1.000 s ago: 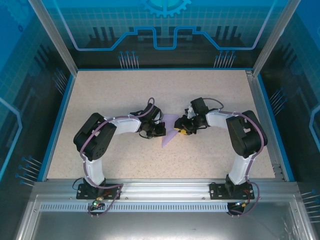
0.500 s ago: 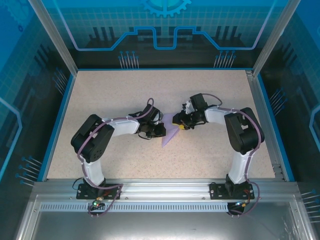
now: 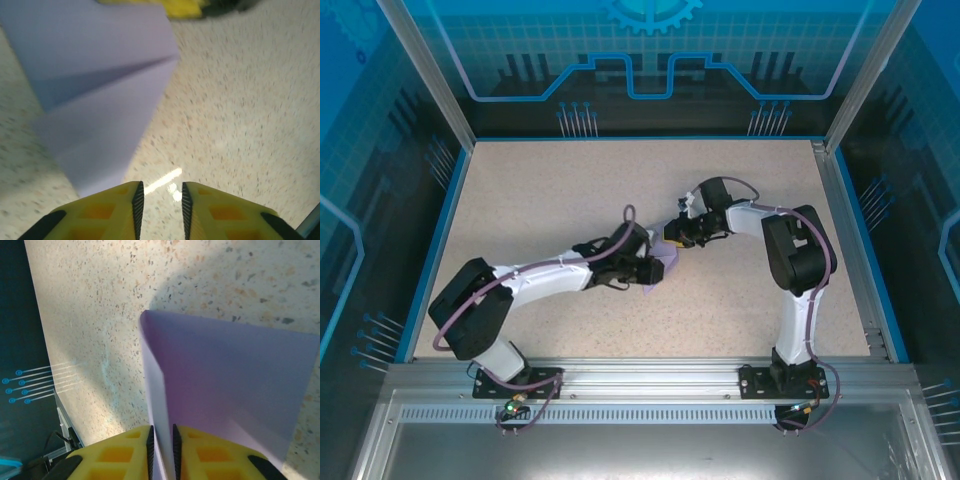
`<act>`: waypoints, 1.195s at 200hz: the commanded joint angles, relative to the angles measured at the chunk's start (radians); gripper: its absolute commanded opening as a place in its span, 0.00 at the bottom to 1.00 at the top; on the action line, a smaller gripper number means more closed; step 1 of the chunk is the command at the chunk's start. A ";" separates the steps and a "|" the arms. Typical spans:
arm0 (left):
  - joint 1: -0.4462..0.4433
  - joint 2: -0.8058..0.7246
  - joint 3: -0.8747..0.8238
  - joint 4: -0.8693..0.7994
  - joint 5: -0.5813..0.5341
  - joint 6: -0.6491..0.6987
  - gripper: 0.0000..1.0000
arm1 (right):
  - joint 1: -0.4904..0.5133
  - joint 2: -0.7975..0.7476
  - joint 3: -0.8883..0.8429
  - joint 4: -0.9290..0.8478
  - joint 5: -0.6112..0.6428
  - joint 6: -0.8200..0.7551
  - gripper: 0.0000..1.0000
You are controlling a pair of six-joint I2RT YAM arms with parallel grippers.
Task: Fold a paper plane with a square sheet of paper (pick it up from the middle)
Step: Fourth fold the wing at the center of the table.
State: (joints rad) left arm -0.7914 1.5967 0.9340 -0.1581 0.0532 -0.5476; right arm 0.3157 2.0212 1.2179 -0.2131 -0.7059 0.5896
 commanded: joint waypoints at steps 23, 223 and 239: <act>-0.111 0.113 0.103 -0.109 -0.334 -0.060 0.44 | -0.017 -0.001 0.015 -0.032 -0.083 -0.008 0.16; -0.193 0.276 0.189 -0.199 -0.585 -0.140 0.44 | -0.027 -0.025 0.025 -0.066 -0.139 0.048 0.16; -0.192 0.278 0.184 -0.197 -0.594 -0.141 0.43 | -0.026 -0.026 0.026 -0.068 -0.137 0.048 0.15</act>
State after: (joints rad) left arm -0.9802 1.8538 1.1172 -0.3607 -0.5026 -0.6670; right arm 0.3042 2.0209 1.2194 -0.2470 -0.8204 0.6281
